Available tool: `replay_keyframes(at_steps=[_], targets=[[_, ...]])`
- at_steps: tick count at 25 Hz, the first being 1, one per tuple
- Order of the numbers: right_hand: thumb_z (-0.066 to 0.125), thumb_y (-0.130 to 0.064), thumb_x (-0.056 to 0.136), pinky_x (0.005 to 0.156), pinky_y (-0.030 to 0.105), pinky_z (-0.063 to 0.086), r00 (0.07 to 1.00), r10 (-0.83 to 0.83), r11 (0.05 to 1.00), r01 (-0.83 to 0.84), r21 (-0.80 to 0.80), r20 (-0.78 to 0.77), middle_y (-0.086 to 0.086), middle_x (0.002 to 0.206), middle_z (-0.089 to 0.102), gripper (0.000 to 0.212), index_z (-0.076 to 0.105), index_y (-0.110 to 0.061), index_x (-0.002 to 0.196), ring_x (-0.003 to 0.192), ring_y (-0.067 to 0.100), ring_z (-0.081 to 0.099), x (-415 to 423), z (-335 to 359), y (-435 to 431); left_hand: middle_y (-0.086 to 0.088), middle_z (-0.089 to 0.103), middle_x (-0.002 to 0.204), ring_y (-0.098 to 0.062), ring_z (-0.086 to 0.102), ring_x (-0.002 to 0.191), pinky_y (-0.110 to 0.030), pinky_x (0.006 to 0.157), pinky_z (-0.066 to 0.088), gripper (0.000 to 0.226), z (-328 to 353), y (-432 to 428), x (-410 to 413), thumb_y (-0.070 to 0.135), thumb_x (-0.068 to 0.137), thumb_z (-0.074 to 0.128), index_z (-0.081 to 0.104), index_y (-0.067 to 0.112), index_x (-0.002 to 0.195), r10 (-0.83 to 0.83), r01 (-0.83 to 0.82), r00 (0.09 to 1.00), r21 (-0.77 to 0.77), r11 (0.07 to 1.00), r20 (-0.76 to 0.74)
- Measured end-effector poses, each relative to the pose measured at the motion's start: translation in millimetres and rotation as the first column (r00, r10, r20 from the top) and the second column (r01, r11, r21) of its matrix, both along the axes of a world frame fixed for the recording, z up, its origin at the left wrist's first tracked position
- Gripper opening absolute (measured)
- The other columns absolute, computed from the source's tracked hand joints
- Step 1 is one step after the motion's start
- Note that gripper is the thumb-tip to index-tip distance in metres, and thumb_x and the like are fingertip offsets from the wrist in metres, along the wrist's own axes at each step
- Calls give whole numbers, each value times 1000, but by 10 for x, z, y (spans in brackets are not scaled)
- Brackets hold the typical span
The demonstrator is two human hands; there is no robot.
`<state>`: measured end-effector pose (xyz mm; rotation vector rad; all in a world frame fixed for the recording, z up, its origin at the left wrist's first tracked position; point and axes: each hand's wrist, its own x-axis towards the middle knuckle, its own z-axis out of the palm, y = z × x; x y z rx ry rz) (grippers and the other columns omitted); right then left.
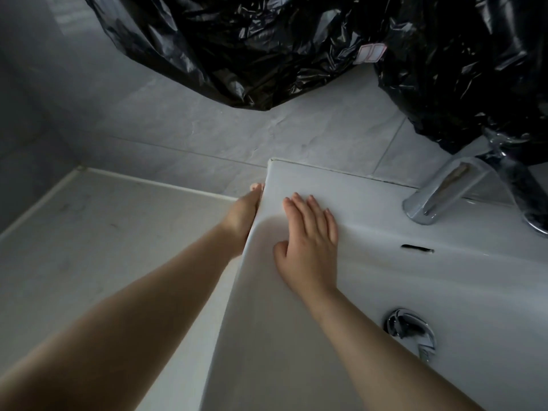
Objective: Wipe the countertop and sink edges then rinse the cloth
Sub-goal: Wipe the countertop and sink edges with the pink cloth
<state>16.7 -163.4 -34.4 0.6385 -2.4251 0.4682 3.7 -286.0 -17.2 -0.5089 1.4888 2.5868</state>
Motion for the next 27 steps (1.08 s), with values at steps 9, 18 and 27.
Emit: replay_keyframes(at_steps=[9, 18, 27], targets=[[33, -10, 72, 106, 35, 25, 981, 148, 976, -125, -178, 123, 14, 122, 64, 54, 64, -1, 115, 121, 29, 55, -11, 92, 95, -7, 52, 127, -22, 54, 112, -39, 101, 37, 32, 171, 79, 200, 34, 89, 46, 52, 24, 118, -16, -102, 983, -626, 773, -180], [43, 6, 87, 89, 20, 42, 923, 23, 718, 251, -649, 383, 7, 116, 65, 37, 63, -5, 116, 109, 22, 58, -78, 570, 461, -10, 35, 138, -27, 36, 126, -27, 90, 39, 71, 740, 513, -189, 2, 81, 57, 20, 18, 140, -278, 89, 953, -764, 639, -122], [22, -41, 100, 115, 45, 3, 897, -19, 950, -122, 288, 443, -10, 156, 21, 43, 29, -38, 143, 145, 25, 10, -463, 493, -123, -17, 55, 126, -33, 51, 114, -29, 86, 36, 38, 470, 241, 33, 17, 95, 35, 42, 13, 132, 194, -94, 981, -907, 410, -14]])
